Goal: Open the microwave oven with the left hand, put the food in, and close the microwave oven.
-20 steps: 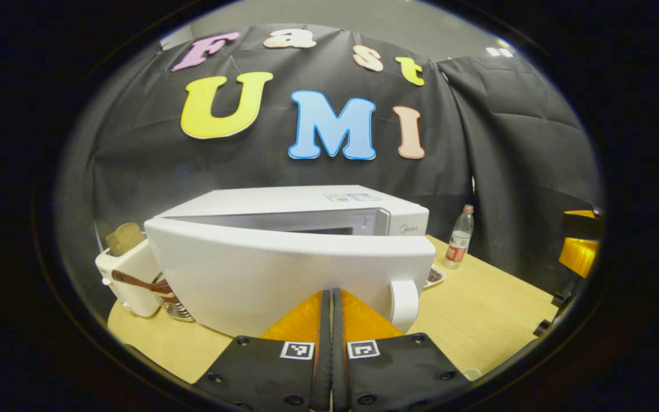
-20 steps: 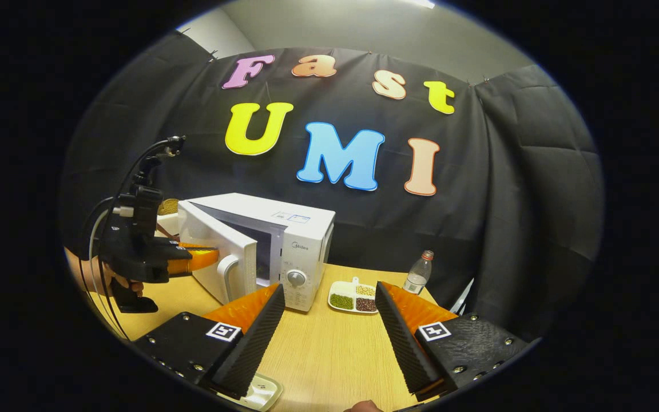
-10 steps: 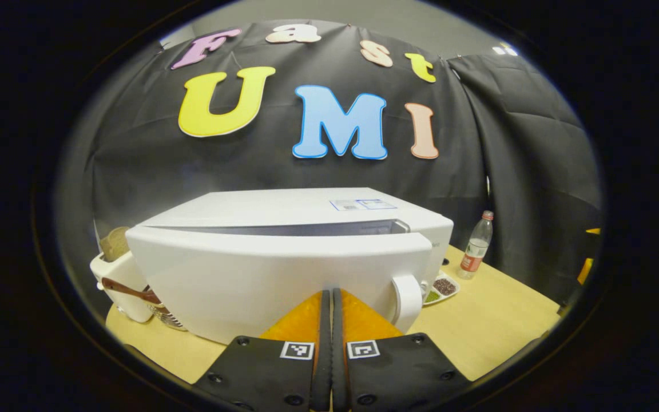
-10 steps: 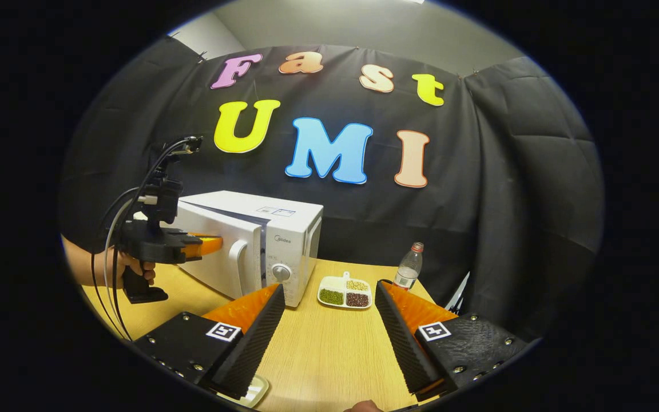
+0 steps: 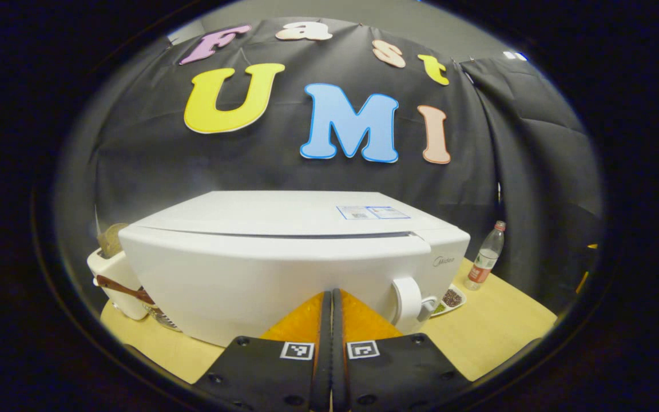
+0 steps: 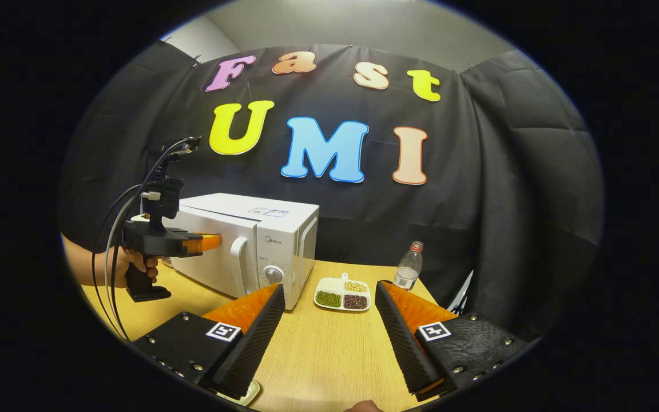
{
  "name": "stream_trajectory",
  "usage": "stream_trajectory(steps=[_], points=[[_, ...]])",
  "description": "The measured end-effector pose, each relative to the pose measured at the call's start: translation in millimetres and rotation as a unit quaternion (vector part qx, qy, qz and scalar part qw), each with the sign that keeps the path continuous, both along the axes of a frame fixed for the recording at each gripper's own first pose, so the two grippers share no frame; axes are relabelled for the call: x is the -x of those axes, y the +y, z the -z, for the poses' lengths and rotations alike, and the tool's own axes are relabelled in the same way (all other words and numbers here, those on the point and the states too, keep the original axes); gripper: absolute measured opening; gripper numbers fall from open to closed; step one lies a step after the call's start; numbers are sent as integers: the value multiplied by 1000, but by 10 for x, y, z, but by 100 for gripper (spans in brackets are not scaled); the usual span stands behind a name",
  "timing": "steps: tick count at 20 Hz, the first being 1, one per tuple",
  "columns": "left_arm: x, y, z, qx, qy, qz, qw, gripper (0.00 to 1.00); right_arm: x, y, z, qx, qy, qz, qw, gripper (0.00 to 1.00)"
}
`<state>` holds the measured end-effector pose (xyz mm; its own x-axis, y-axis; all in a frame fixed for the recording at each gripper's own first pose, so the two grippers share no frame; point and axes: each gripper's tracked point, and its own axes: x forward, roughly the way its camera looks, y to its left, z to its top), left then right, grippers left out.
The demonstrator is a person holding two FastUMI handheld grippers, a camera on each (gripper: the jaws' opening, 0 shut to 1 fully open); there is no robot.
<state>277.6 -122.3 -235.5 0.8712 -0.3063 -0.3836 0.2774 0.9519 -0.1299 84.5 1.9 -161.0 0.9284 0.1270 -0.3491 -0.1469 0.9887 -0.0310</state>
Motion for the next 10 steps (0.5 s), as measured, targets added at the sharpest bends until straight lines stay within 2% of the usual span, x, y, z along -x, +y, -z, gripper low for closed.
stream_trajectory(steps=[5,10], points=[[-104,-37,6,-30,3,-6,1000,7,-75,15,55,-11,5,-14,1000,97],[14,-179,-38,-23,6,-8,1000,7,-49,26,14,-18,0,-20,1000,97]])
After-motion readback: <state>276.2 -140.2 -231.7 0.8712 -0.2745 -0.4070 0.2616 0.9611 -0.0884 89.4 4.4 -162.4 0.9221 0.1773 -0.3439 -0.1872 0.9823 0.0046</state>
